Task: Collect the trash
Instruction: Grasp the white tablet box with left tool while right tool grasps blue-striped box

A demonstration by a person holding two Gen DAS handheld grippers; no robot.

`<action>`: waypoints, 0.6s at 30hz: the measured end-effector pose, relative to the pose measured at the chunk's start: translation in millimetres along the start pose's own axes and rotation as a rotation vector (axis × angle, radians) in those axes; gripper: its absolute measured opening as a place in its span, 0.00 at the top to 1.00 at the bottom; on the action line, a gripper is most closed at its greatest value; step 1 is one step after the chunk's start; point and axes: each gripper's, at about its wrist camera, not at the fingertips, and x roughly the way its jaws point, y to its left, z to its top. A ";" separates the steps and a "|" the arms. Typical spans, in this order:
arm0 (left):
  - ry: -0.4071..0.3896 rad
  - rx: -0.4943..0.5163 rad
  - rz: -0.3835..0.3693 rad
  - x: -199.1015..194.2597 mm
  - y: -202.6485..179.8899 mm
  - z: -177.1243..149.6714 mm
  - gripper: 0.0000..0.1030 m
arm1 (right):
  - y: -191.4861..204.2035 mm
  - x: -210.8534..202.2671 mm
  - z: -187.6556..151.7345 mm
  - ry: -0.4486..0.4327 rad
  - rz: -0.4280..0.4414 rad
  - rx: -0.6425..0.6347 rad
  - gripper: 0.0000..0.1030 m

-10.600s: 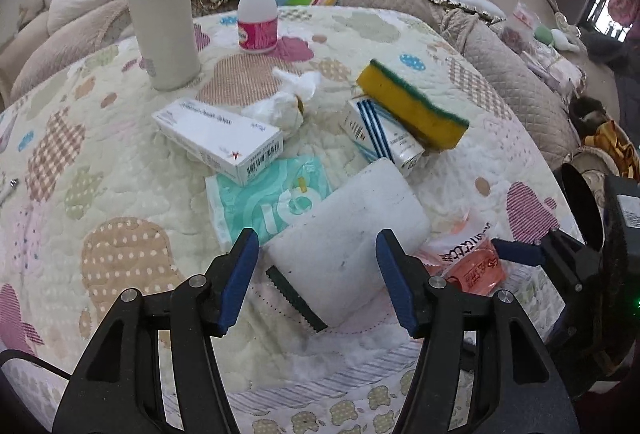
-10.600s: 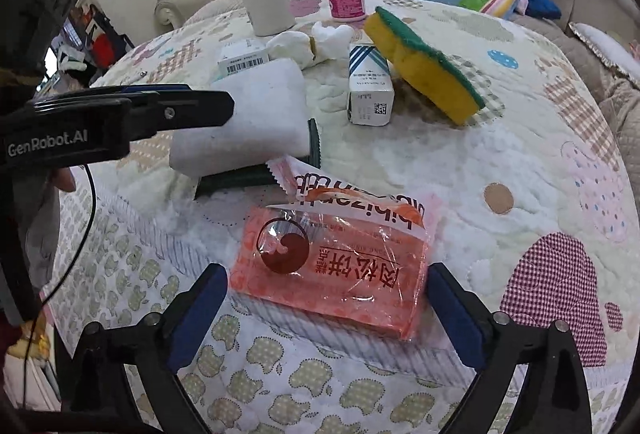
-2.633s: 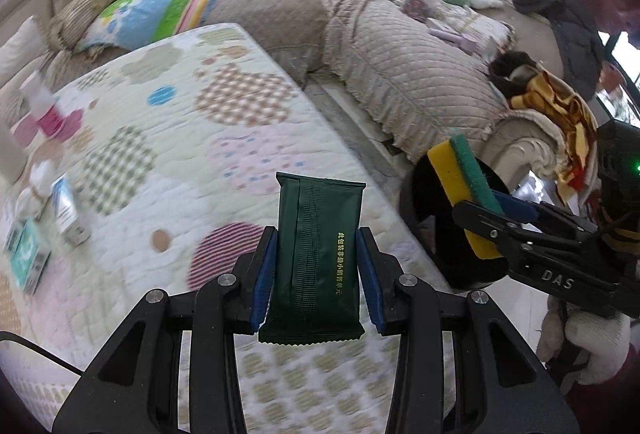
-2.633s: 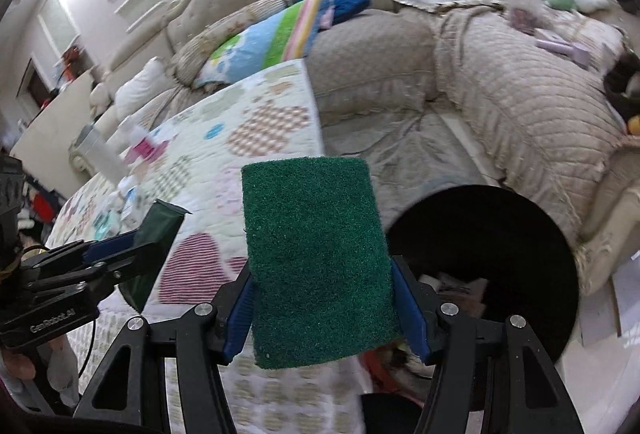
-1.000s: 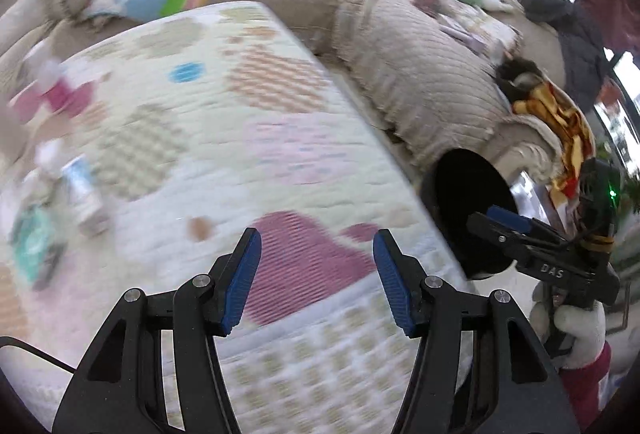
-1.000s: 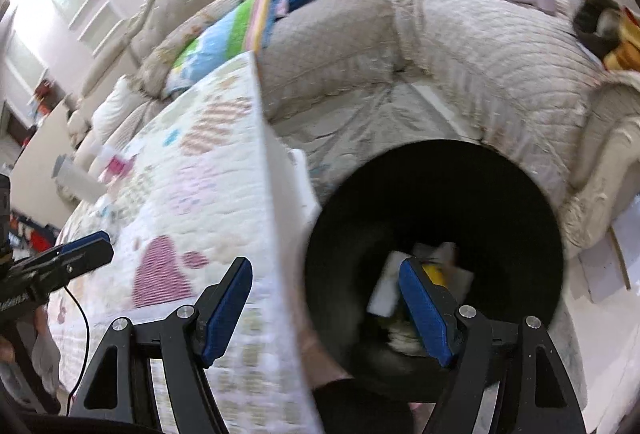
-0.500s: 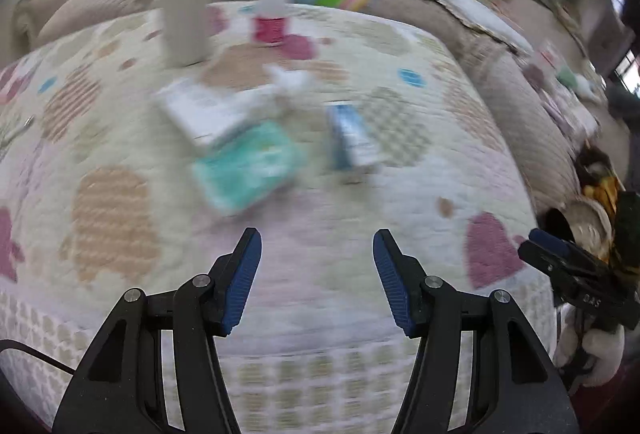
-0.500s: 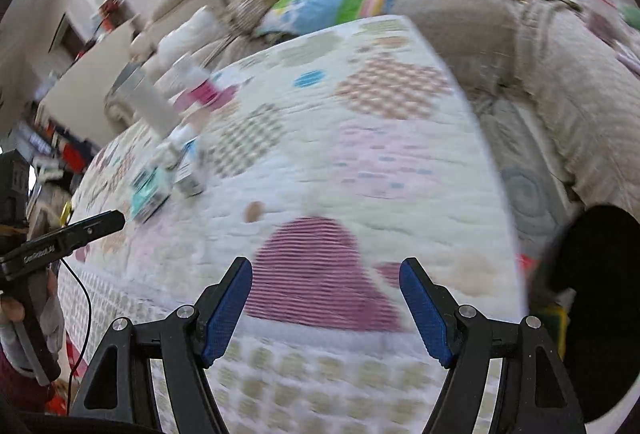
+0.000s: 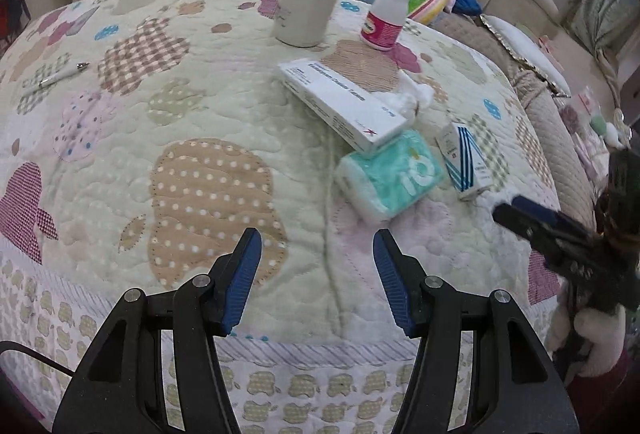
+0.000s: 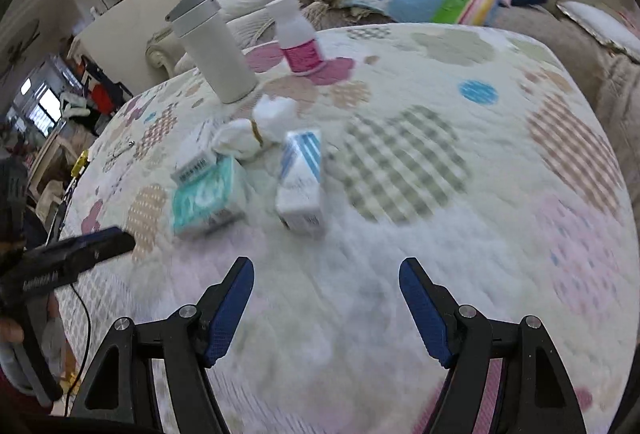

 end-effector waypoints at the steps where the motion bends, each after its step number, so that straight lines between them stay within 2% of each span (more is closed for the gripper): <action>1: 0.000 -0.005 -0.002 0.8 1.5 1.8 0.45 | 3.0 4.1 5.7 -0.003 0.003 -0.003 0.28; 4: -0.005 -0.019 -0.010 2.5 2.4 9.1 0.45 | 10.2 16.4 24.2 -0.013 -0.007 -0.016 0.29; 5: -0.011 -0.027 -0.017 3.1 1.9 13.3 0.45 | 12.0 21.3 30.1 -0.012 -0.010 -0.021 0.33; 7: -0.023 -0.042 -0.030 4.4 0.7 21.1 0.45 | 13.9 33.6 40.8 -0.003 -0.018 -0.029 0.41; 12: -0.030 -0.099 -0.061 16.7 -1.9 45.0 0.45 | 9.8 57.0 47.6 0.035 -0.021 -0.041 0.71; 18: -0.028 -0.171 -0.054 39.7 -1.0 77.5 0.45 | -0.4 37.2 34.1 0.011 -0.029 -0.069 0.71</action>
